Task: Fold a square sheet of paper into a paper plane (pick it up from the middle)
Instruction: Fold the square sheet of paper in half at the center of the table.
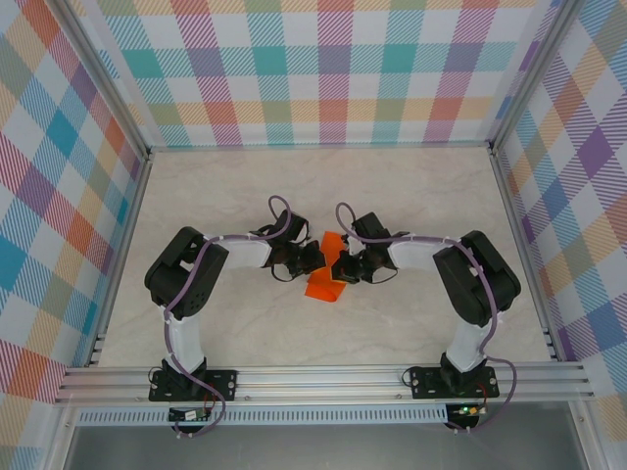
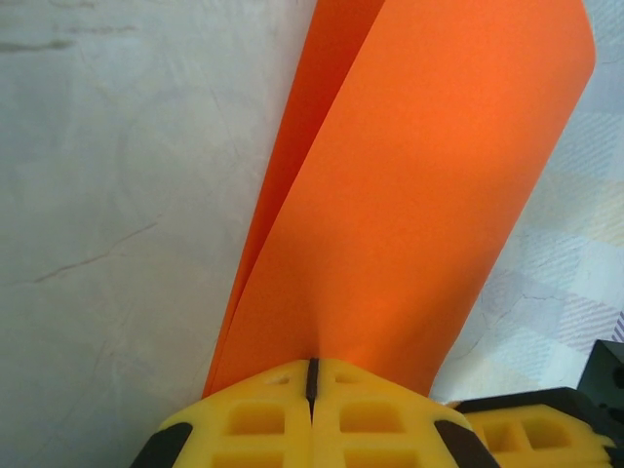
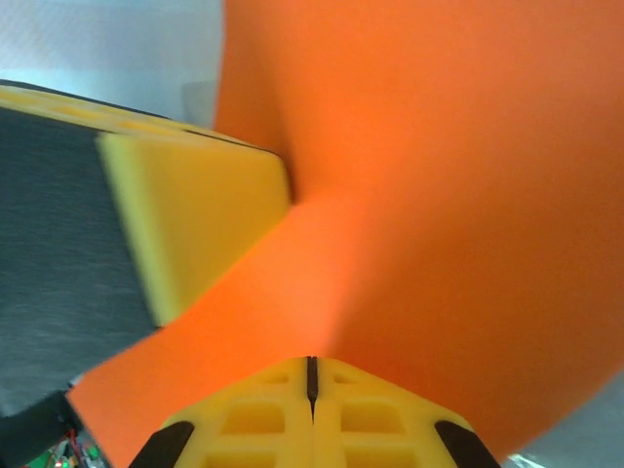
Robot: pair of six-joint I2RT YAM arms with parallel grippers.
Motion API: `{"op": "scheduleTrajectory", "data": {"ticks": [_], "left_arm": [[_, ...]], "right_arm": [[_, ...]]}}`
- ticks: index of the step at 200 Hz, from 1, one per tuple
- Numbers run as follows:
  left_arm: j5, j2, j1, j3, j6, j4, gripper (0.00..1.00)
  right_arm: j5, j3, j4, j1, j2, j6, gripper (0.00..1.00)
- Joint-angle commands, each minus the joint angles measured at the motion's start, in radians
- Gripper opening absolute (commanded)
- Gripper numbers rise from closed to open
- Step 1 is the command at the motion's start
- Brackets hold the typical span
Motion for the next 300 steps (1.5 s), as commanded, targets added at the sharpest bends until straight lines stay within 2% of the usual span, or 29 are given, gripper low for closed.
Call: {"op": "scheduleTrajectory", "data": {"ticks": [1, 48, 93, 151, 214, 244, 300], "left_arm": [[-0.243, 0.138, -0.006, -0.107, -0.009, -0.296, 0.00], [-0.243, 0.134, -0.006, -0.108, -0.005, -0.286, 0.00], [-0.238, 0.130, -0.006, -0.096, 0.001, -0.288, 0.00], [-0.234, 0.127, -0.006, -0.095, 0.002, -0.286, 0.00], [-0.251, 0.135, -0.006, -0.097, -0.011, -0.287, 0.00], [-0.250, 0.139, -0.006, -0.104, -0.018, -0.277, 0.00], [-0.253, 0.139, -0.006, -0.107, -0.020, -0.274, 0.00]], "right_arm": [[0.016, -0.045, -0.067, -0.002, -0.001, -0.054, 0.00], [0.047, -0.177, -0.121, -0.053, -0.109, -0.116, 0.00], [0.004, -0.103, -0.086, -0.047, -0.208, -0.080, 0.00], [-0.027, -0.011, 0.043, 0.048, -0.067, -0.017, 0.00], [-0.020, -0.081, 0.055, 0.070, -0.007, -0.030, 0.00], [-0.013, -0.142, 0.013, 0.071, -0.033, -0.057, 0.00], [0.000, -0.256, -0.113, 0.070, -0.181, -0.115, 0.00]]}}
